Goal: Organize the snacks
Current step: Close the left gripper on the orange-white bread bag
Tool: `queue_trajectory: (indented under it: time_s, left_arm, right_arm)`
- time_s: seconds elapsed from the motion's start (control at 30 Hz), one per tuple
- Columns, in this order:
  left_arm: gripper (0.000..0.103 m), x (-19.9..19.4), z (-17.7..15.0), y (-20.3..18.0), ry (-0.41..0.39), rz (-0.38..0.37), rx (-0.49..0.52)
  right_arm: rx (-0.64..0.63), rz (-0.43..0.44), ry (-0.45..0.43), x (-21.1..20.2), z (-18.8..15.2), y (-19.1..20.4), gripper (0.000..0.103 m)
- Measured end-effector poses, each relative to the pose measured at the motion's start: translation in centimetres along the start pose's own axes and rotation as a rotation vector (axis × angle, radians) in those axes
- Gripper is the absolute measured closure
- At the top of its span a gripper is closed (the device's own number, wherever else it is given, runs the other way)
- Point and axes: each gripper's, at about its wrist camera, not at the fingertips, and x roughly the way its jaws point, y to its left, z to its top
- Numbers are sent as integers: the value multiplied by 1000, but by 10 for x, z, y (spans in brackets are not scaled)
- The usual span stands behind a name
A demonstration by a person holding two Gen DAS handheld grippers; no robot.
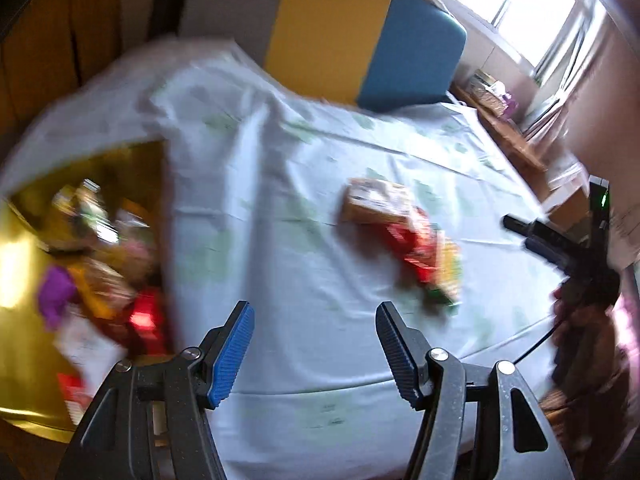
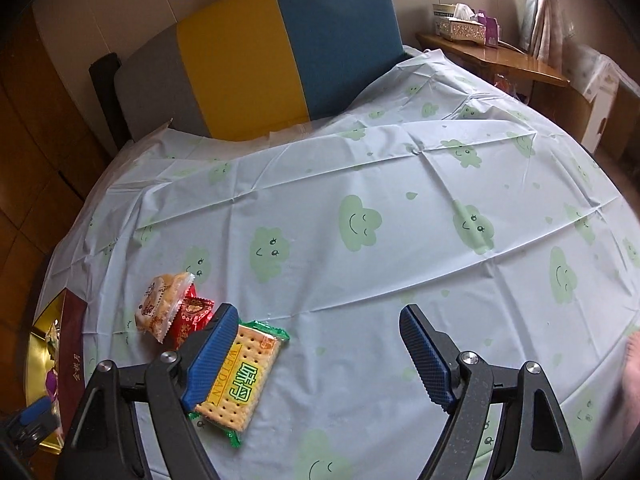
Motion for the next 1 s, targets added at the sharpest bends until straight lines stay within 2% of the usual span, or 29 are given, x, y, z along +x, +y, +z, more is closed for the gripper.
queue_trajectory:
  time_s: [0.27, 0.37, 0.6, 0.7, 0.83, 1.0]
  left_arm:
    - [39, 46, 24, -24, 96, -101, -66]
    - [39, 59, 36, -28, 109, -114, -96]
    - [35, 77, 85, -49, 53, -81, -58]
    - [35, 93, 107, -62, 39, -32, -6]
    - [35, 119, 130, -75, 42, 17, 53]
    - [35, 152, 142, -86, 80, 39, 121]
  right_arm:
    - [-18, 35, 17, 0, -1, 6, 17]
    - [-11, 48, 15, -3, -1, 6, 16]
    - [-4, 85, 16, -7, 0, 8, 16]
    - [-3, 97, 19, -8, 1, 9, 15]
    - [1, 110, 21, -9, 2, 8, 15]
    - [7, 121, 30, -7, 2, 8, 14]
